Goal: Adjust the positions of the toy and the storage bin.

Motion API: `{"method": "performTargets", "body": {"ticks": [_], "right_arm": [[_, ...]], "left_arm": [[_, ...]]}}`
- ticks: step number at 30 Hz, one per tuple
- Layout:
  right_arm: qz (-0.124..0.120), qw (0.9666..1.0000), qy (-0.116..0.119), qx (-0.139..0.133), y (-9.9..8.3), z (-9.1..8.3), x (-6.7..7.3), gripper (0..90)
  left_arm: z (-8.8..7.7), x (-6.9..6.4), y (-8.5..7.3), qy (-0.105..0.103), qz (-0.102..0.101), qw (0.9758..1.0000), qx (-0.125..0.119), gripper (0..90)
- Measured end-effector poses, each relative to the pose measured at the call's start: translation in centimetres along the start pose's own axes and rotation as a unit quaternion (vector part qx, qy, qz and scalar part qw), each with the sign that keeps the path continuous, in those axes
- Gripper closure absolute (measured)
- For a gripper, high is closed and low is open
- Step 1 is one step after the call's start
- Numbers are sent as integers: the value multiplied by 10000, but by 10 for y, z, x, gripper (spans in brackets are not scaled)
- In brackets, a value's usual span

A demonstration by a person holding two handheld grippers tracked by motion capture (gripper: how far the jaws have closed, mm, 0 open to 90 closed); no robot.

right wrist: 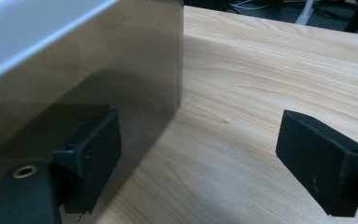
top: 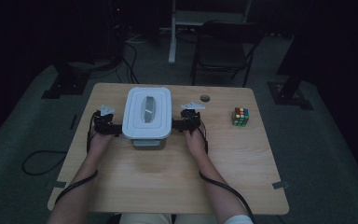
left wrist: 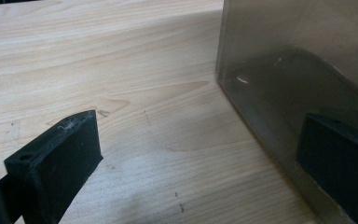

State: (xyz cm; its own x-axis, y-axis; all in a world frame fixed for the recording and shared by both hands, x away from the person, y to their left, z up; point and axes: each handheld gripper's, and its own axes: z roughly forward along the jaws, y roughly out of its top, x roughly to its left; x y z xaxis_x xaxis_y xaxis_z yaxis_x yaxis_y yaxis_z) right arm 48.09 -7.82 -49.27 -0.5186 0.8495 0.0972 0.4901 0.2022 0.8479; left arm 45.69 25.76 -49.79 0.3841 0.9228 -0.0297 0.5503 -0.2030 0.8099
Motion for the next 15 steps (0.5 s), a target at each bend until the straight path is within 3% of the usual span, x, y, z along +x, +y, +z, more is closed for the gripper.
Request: {"method": "performTargets", "body": {"ticks": [7, 15], "right_arm": [[115, 9998, 126, 113, -5, -2, -3, 144], [139, 9999, 33, 68, -7, -12, -6, 153]], "left_arm": [[-1, -5, -1, -6, 35, 10000, -12, 7], [0, -17, 1, -62, 137, 9999, 36, 7]]}}
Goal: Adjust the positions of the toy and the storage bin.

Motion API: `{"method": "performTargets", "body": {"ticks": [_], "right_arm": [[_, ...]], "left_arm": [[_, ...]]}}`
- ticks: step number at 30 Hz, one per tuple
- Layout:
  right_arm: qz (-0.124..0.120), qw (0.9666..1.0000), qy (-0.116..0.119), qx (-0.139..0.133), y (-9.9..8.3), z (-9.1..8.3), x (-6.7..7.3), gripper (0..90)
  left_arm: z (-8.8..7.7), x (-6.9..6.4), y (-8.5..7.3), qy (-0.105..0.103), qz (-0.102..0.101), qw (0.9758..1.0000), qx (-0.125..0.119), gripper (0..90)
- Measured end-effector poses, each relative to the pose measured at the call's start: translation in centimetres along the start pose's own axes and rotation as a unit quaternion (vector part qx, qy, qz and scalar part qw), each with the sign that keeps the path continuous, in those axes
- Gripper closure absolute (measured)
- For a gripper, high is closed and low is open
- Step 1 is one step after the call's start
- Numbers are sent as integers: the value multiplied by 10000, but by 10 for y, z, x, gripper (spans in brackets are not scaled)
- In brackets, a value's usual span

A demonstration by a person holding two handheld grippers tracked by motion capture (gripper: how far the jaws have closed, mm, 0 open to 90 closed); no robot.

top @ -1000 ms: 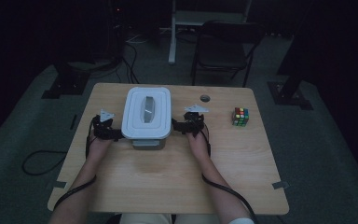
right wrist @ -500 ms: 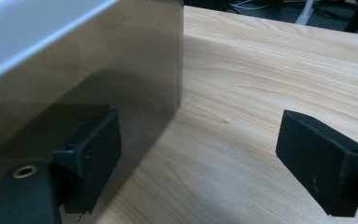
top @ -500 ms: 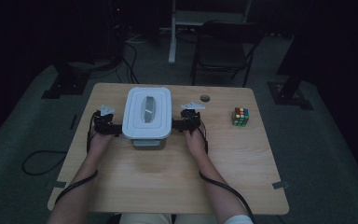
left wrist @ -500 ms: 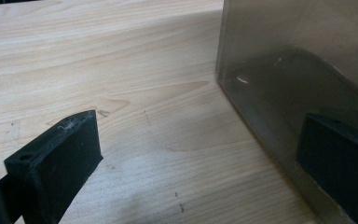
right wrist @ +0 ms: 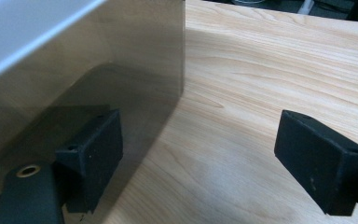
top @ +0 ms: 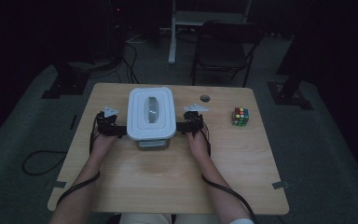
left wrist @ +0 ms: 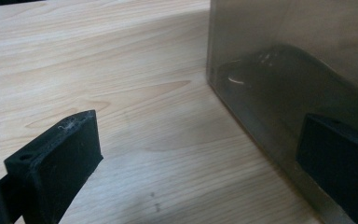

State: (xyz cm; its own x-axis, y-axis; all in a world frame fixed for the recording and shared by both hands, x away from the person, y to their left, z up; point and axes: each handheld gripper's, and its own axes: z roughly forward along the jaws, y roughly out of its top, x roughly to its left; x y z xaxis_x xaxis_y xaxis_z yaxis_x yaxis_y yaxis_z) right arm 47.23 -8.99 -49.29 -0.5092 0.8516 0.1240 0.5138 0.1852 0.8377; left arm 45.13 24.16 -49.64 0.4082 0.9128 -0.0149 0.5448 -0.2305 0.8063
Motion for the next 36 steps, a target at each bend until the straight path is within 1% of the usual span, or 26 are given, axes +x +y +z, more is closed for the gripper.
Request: {"method": "performTargets", "body": {"ticks": [4, 5, 9, 13, 17, 19, 22, 24, 26, 28, 29, 31, 34, 36], "right_arm": [[5, 10000, -38, 7, -2, -5, -5, 163], [36, 10000, -37, 12, -2, -7, -6, 163], [-2, 10000, -82, 4, -5, -13, -13, 163], [14, 9999, -114, 4, -8, -19, -19, 163], [-21, 9999, -144, 17, -11, -26, -24, 163], [26, 9999, -110, 37, -13, -29, -28, 163], [50, 9999, -122, 23, -16, -34, -33, 163], [41, 9998, -171, 1, -18, -38, -37, 163], [91, 9997, -205, 6, -20, -41, -41, 163], [109, 9997, -228, 6, -21, -45, -44, 163], [109, 9997, -228, 6, -21, -45, -44, 163], [94, 9996, -272, -6, -23, -48, -46, 163], [100, 9995, -304, -22, -25, -52, -50, 163], [133, 9995, -281, -39, -27, -55, -53, 163]], "left_arm": [[2, -7, 3, 12, 43, 10000, 26, 7], [3, -9, 4, -3, 46, 10000, 40, 7], [7, -17, 7, -45, 81, 9999, 58, 7], [11, -25, 10, -65, 145, 9998, 90, 7], [14, -32, 12, -113, 151, 9998, 78, 7], [16, -35, 13, -162, 158, 9997, 95, 7], [18, -42, 16, -179, 236, 9995, 112, 7], [19, -47, 18, -217, 290, 9993, 109, 7], [20, -52, 20, -274, 311, 9991, 130, 7], [21, -56, 21, -285, 326, 9990, 137, 7], [21, -56, 21, -285, 326, 9990, 137, 7], [22, -60, 22, -284, 364, 9988, 142, 7], [24, -64, 23, -348, 366, 9986, 151, 7], [26, -66, 24, -395, 342, 9985, 162, 7]]}}
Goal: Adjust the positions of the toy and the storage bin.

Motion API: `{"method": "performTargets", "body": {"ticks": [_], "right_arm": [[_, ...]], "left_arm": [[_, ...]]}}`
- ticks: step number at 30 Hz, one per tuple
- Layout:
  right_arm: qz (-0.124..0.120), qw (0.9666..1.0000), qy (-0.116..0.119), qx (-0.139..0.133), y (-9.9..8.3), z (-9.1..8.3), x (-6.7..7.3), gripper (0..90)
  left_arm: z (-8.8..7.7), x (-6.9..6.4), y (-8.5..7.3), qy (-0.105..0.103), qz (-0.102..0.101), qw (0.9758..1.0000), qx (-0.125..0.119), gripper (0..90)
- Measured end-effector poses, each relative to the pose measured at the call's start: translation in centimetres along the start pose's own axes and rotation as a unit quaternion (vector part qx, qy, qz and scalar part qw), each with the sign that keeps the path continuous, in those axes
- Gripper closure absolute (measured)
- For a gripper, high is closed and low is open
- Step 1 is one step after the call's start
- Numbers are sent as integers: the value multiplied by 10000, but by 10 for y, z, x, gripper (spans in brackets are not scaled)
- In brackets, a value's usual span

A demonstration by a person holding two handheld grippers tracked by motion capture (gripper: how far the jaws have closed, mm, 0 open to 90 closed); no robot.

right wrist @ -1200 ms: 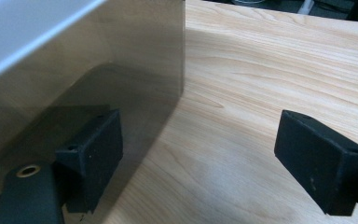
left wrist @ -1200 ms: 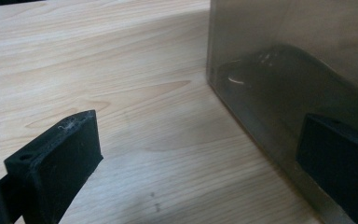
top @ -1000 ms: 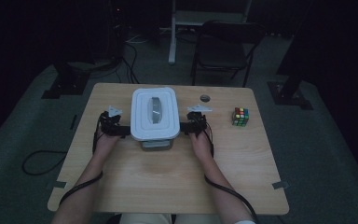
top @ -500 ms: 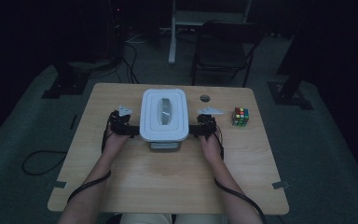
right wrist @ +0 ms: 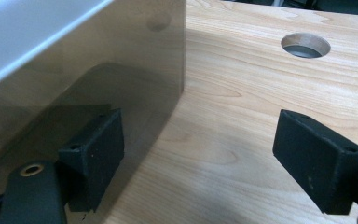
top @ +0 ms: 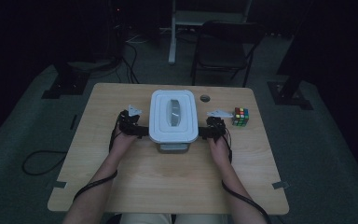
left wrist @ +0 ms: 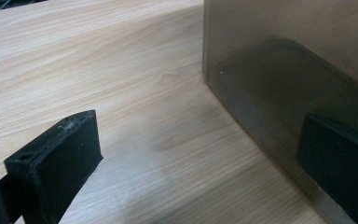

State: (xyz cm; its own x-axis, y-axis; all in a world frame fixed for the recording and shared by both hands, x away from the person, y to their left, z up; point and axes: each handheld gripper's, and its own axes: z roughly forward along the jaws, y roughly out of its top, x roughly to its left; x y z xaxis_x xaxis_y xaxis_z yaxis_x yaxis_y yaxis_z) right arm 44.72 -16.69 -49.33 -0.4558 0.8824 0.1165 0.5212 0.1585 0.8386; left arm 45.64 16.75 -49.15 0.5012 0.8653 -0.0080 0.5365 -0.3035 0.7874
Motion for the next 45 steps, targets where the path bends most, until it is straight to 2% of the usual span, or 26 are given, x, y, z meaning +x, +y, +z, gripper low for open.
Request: {"method": "performTargets", "body": {"ticks": [3, 6, 14, 22, 29, 34, 38, 40, 41, 42, 45], "right_arm": [[20, 10000, 11, 11, -3, -4, -4, 163], [-4, 10000, -79, 22, -4, -9, -7, 163], [123, 9998, -162, -33, -10, -17, -21, 163], [146, 9996, -221, -66, -15, -24, -30, 163], [167, 9996, -222, -108, -19, -28, -34, 163], [257, 9995, -163, -105, -23, -29, -38, 162], [177, 9998, -135, -16, -23, -27, -40, 140], [148, 9998, -93, 69, -21, -25, -43, 140], [118, 9999, -102, 71, -21, -24, -44, 140], [81, 9999, -124, 76, -20, -23, -46, 140], [134, 9998, -123, 123, -19, -20, -51, 140]], "left_arm": [[3, -4, 2, -16, 4, 10000, -5, 7], [7, -10, 5, -13, 36, 10000, -1, 7], [13, -22, 8, -187, 52, 9998, 11, 7], [17, -33, 12, -234, 208, 9995, 52, 7], [18, -38, 13, -321, 262, 9991, 41, 7], [20, -38, 13, -364, 259, 9990, 9, 7], [23, -34, 13, -431, 221, 9988, -7, 7], [23, -32, 14, -473, 154, 9988, -36, 7], [23, -30, 14, -526, 35, 9985, -116, 7], [23, -29, 14, -518, -4, 9986, -110, 7], [24, -28, 15, -386, 102, 9992, -15, 7]]}}
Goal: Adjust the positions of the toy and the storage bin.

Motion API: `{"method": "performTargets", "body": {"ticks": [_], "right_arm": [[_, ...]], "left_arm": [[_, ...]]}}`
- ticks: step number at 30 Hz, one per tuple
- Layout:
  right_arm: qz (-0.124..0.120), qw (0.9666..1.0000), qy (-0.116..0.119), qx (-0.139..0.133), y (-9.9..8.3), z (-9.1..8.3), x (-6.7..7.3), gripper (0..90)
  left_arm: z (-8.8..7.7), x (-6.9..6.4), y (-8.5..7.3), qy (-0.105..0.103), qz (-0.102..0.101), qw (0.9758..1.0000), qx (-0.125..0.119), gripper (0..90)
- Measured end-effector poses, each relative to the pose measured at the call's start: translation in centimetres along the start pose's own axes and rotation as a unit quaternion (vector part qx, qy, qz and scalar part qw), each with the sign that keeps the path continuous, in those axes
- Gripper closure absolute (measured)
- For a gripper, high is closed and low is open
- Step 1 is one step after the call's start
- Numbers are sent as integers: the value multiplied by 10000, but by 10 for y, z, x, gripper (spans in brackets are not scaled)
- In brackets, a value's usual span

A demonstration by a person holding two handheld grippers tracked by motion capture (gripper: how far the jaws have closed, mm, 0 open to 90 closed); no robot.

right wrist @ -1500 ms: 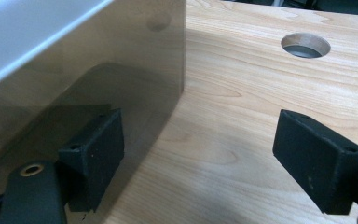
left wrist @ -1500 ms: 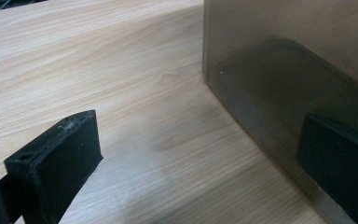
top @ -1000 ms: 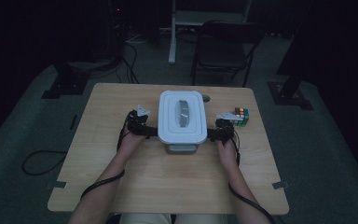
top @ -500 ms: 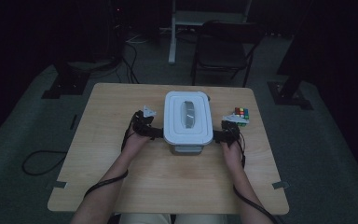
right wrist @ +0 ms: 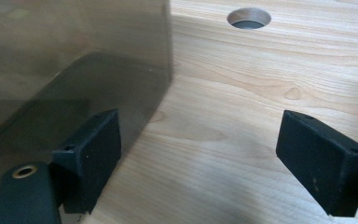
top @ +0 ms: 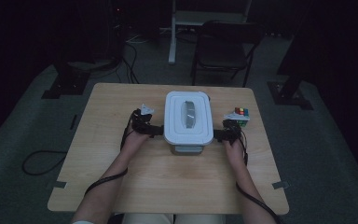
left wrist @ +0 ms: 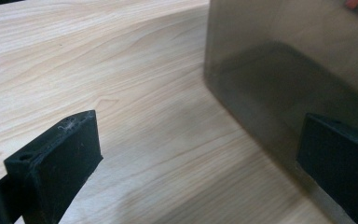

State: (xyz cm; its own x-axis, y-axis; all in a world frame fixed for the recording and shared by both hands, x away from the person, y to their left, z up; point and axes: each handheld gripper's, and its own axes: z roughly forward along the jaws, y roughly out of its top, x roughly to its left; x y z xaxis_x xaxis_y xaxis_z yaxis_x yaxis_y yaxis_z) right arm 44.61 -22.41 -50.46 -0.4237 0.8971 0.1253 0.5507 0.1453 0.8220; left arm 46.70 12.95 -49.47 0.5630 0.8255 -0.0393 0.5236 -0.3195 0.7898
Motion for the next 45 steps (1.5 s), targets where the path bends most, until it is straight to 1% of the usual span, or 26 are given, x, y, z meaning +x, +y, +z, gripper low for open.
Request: {"method": "performTargets", "body": {"ticks": [3, 4, 5, 6, 7, 9, 10, 11, 12, 13, 14, 15, 16, 17, 18, 21, 23, 26, 28, 31, 33, 35, 37, 39, 43, 45], "right_arm": [[26, 10000, -31, 24, 3, 3, -4, 140], [38, 10000, -42, 24, 3, 3, -5, 140], [85, 9999, -61, 17, 4, 4, -6, 140], [135, 9999, -10, 15, 5, 4, -7, 139], [174, 9998, 45, -9, 6, 4, -8, 139], [121, 9999, 81, 45, 10, 4, -8, 140], [106, 9999, 82, 67, 11, 4, -7, 139], [54, 9999, 55, 81, 12, 4, -6, 140], [-9, 9999, 22, 105, 13, 4, -5, 139], [-6, 9999, 26, 104, 13, 5, -4, 139], [6, 10000, 19, 97, 13, 5, -4, 138], [59, 9999, 39, 98, 13, 5, -4, 137], [62, 9999, 49, 104, 14, 6, -4, 136], [53, 9999, 67, 97, 14, 6, -4, 136], [58, 9999, 116, 76, 15, 6, -3, 136], [91, 9998, 176, 88, 16, 6, -3, 143], [130, 9996, 224, 147, 16, 6, -3, 156], [122, 9995, 245, 174, 17, 5, -3, 162], [115, 9995, 288, 98, 16, 3, -3, 162], [144, 9992, 377, 20, 16, 1, -2, 184], [117, 9992, 369, 4, 16, 0, -1, 188], [89, 9992, 396, 13, 15, -2, 0, 195], [38, 9991, 427, 41, 14, -4, 2, 196], [-7, 9989, 462, 52, 13, -7, 3, 208], [-68, 9986, 531, 42, 8, -14, 7, 209], [-96, 9984, 561, 22, 5, -17, 9, 209]], "left_arm": [[2, 1, 2, 114, 10, 9999, 43, 6], [2, 2, 3, 174, -50, 9998, 5, 6], [3, 3, 4, 174, -137, 9998, -2, 6], [4, 5, 5, 174, -220, 9996, -4, 6], [4, 5, 6, 185, -269, 9995, 51, 6], [4, 5, 10, 206, -271, 9994, 69, 6], [3, 5, 11, 281, -235, 9993, 90, 6], [3, 5, 12, 318, -231, 9992, 51, 6], [2, 5, 13, 305, -263, 9992, 32, 6], [3, 5, 14, 297, -281, 9992, 24, 6], [4, 4, 15, 230, -284, 9993, 3, 6], [5, 3, 16, 233, -226, 9995, -7, 6], [5, 2, 17, 215, -165, 9996, -11, 6], [6, 1, 17, 176, -140, 9997, -17, 6], [7, 0, 18, 189, -123, 9997, -23, 6], [9, 2, 18, 134, -168, 9998, -4, 6], [9, 0, 18, 137, -146, 9997, 105, 7], [7, -3, 19, 159, -87, 9997, 147, 7], [6, -5, 19, 156, -33, 9997, 157, 7], [4, -6, 18, 106, -16, 9998, 142, 8], [2, -8, 17, 85, 35, 9999, 146, 8], [0, -10, 16, 83, 70, 9998, 163, 8], [-3, -11, 15, 82, 153, 9997, 183, 8], [-6, -14, 14, 52, 179, 9996, 205, 8], [-13, -19, 10, 77, 304, 9992, 229, 15], [-16, -21, 7, 58, 311, 9993, 219, 15]]}}
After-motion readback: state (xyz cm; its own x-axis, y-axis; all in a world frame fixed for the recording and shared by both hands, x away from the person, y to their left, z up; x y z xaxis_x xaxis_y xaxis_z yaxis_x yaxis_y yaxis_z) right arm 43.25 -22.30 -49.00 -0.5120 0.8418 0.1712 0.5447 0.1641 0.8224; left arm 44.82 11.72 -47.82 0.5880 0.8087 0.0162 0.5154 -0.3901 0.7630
